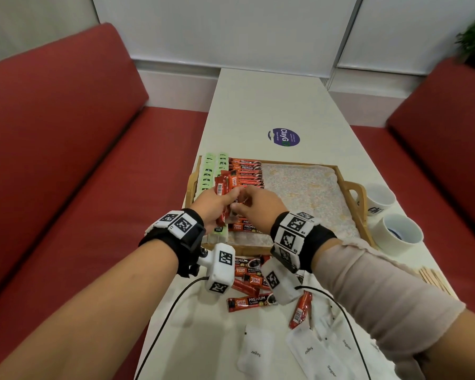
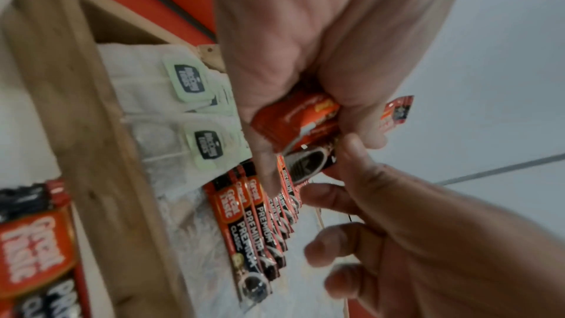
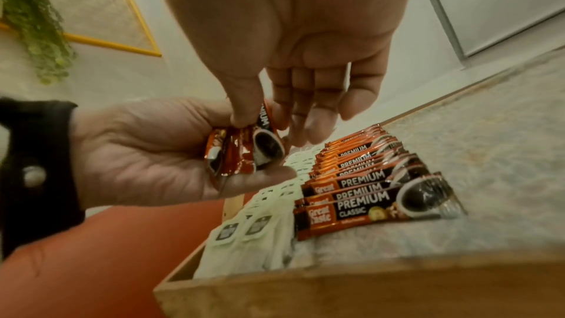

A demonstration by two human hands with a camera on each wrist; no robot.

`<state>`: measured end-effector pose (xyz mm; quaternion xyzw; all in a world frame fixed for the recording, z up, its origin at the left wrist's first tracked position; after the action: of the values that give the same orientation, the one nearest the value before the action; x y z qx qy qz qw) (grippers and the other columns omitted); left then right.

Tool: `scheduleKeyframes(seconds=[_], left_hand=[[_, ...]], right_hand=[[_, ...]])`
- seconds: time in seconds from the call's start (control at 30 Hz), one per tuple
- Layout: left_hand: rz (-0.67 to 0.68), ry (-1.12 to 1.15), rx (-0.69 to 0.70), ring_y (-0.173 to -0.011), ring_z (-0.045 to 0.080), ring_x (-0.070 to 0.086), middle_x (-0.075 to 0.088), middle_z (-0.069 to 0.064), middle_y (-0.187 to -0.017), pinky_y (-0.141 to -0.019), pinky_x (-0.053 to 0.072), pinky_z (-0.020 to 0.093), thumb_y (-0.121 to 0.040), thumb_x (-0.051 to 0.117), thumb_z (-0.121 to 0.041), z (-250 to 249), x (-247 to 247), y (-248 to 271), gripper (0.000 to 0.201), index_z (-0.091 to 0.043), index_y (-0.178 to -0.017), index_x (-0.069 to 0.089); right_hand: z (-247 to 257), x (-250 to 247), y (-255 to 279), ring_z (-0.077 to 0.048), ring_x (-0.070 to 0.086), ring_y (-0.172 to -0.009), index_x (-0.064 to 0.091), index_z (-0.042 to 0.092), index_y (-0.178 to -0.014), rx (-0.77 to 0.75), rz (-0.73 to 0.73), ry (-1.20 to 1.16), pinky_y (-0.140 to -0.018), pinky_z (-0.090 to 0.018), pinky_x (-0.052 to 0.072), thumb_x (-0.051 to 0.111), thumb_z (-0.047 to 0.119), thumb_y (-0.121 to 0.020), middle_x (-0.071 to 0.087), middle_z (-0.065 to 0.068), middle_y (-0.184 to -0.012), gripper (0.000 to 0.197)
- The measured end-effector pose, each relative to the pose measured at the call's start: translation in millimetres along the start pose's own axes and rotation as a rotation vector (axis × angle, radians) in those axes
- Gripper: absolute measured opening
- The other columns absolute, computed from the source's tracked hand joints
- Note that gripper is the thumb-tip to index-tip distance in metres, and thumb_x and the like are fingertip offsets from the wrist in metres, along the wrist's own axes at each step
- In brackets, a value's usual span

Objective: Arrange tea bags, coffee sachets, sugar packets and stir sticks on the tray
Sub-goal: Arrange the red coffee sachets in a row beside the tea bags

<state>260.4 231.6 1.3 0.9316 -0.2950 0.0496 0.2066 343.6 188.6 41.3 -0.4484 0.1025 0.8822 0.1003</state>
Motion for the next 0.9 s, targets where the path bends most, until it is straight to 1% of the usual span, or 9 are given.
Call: scheduleKeyframes(seconds=[0.07, 0.13, 0.17, 0.3, 0.37, 0.47, 0.53, 0.73, 0.9], left_hand=[[0.018, 0.019, -0.004, -0.081, 0.017, 0.064, 0.068, 0.005, -0.102, -0.078, 0.055, 0.040, -0.094, 0.056, -0.023, 0, 4, 2, 0.025, -0.012, -0.115, 0.062], [0.032, 0.022, -0.005, -0.082, 0.016, 0.065, 0.069, 0.003, -0.100, -0.070, 0.058, 0.036, -0.094, 0.056, -0.022, -1, 7, 4, 0.027, -0.013, -0.119, 0.061], [0.029, 0.016, -0.003, -0.083, 0.016, 0.066, 0.069, 0.003, -0.099, -0.067, 0.059, 0.035, -0.094, 0.056, -0.021, -2, 8, 5, 0.027, -0.013, -0.119, 0.061], [-0.038, -0.026, 0.003, -0.089, 0.018, 0.065, 0.067, 0.005, -0.102, -0.069, 0.058, 0.037, -0.092, 0.059, -0.021, -2, 3, 3, 0.023, -0.013, -0.114, 0.059], [-0.117, -0.038, 0.025, -0.089, 0.014, 0.063, 0.065, 0.002, -0.103, -0.070, 0.057, 0.036, -0.093, 0.058, -0.025, -5, -6, 1, 0.016, -0.018, -0.108, 0.059], [-0.231, -0.033, 0.077, -0.085, 0.012, 0.060, 0.062, -0.002, -0.096, -0.071, 0.054, 0.036, -0.095, 0.057, -0.026, -13, -20, -1, 0.005, -0.023, -0.097, 0.059], [-0.281, -0.025, 0.112, -0.084, 0.013, 0.059, 0.061, -0.004, -0.092, -0.070, 0.052, 0.036, -0.096, 0.056, -0.024, -17, -28, -1, 0.009, -0.026, -0.087, 0.056], [-0.321, -0.038, 0.120, -0.090, 0.015, 0.060, 0.061, -0.002, -0.101, -0.081, 0.055, 0.042, -0.095, 0.056, -0.026, -19, -34, -2, 0.010, -0.028, -0.086, 0.054], [-0.316, -0.065, 0.114, -0.093, 0.016, 0.060, 0.061, -0.004, -0.099, -0.085, 0.055, 0.044, -0.096, 0.055, -0.024, -21, -31, -1, 0.012, -0.029, -0.085, 0.051]], right_hand=[[-3, 0, 0, -0.014, 0.052, -0.083, 0.058, 0.018, -0.110, 0.022, -0.010, -0.034, -0.072, -0.025, 0.040, 0.058, 0.032, -0.091, 0.054, 0.006, -0.090, 0.023], [-8, -3, 0, -0.017, 0.053, -0.077, 0.058, 0.018, -0.089, 0.050, -0.026, -0.061, -0.062, -0.025, 0.041, 0.060, 0.029, -0.090, 0.054, 0.005, -0.079, 0.011], [-12, -4, -1, -0.019, 0.054, -0.072, 0.054, 0.017, -0.078, 0.069, -0.027, -0.087, -0.061, -0.027, 0.043, 0.061, 0.027, -0.090, 0.054, 0.003, -0.073, 0.017], [-22, -9, 1, -0.023, 0.060, -0.071, 0.047, 0.019, -0.063, 0.113, -0.028, -0.144, -0.070, -0.037, 0.052, 0.064, 0.023, -0.088, 0.058, -0.003, -0.071, 0.031], [-28, -11, 0, -0.026, 0.065, -0.077, 0.051, 0.019, -0.066, 0.124, -0.018, -0.112, -0.075, -0.038, 0.054, 0.065, 0.022, -0.088, 0.065, -0.005, -0.079, 0.026], [-38, -9, -1, -0.026, 0.066, -0.090, 0.065, 0.015, -0.087, 0.149, 0.044, -0.004, -0.083, -0.035, 0.054, 0.066, 0.018, -0.087, 0.069, -0.008, -0.095, 0.004], [-45, -6, 0, -0.023, 0.065, -0.094, 0.069, 0.013, -0.099, 0.168, 0.089, 0.078, -0.085, -0.032, 0.052, 0.067, 0.016, -0.086, 0.068, -0.005, -0.098, 0.014], [-47, 8, 4, -0.023, 0.064, -0.097, 0.068, 0.010, -0.101, 0.142, 0.255, 0.312, -0.084, -0.029, 0.049, 0.069, 0.011, -0.083, 0.069, -0.005, -0.104, 0.018], [-47, 14, 2, -0.025, 0.065, -0.092, 0.067, 0.009, -0.101, 0.114, 0.261, 0.437, -0.078, -0.029, 0.050, 0.067, 0.011, -0.083, 0.069, -0.008, -0.102, 0.018]])
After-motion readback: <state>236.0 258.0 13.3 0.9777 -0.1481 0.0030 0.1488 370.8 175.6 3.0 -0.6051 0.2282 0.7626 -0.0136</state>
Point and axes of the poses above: each hand's wrist, its own y-axis away from the middle knuckle, its own x-axis out of the palm, z = x × y, the point moved 10 cm from there along -y, towards the middle knuckle
